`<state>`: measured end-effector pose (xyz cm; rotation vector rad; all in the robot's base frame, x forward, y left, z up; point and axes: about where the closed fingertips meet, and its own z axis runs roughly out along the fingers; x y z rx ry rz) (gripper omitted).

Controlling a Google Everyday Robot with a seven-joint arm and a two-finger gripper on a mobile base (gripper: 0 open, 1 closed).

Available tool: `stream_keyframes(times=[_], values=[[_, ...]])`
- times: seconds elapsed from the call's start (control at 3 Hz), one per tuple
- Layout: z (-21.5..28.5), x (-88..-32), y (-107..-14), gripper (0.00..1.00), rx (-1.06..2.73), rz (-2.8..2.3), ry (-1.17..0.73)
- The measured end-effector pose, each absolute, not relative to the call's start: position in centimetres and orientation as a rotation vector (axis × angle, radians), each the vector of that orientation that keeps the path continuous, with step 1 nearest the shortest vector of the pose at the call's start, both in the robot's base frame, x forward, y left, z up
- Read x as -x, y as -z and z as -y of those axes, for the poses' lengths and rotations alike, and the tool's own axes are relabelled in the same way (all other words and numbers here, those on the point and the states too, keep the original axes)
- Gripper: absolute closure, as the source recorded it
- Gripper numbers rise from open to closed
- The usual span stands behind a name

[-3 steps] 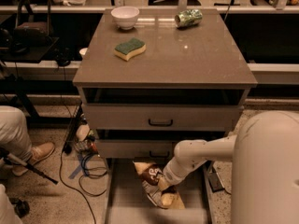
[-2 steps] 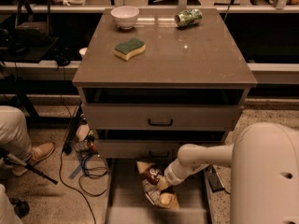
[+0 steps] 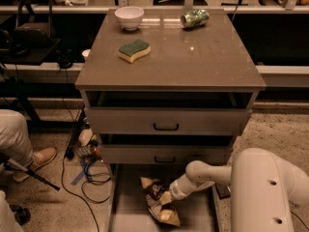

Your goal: Place brown chip bag into bottom drawer

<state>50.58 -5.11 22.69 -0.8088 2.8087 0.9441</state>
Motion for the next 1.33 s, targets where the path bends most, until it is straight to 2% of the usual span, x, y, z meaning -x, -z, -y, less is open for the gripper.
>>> stream_keyframes(times=[0.33, 0.67, 1.33], values=[[5.6, -50.5, -20.8, 0.08, 0.751, -2.807, -0.998], [7.0, -50.3, -20.1, 0.0, 0.686, -2.797, -1.021], [15.6, -49.5, -25.8, 0.0, 0.528, -2.658, -0.966]])
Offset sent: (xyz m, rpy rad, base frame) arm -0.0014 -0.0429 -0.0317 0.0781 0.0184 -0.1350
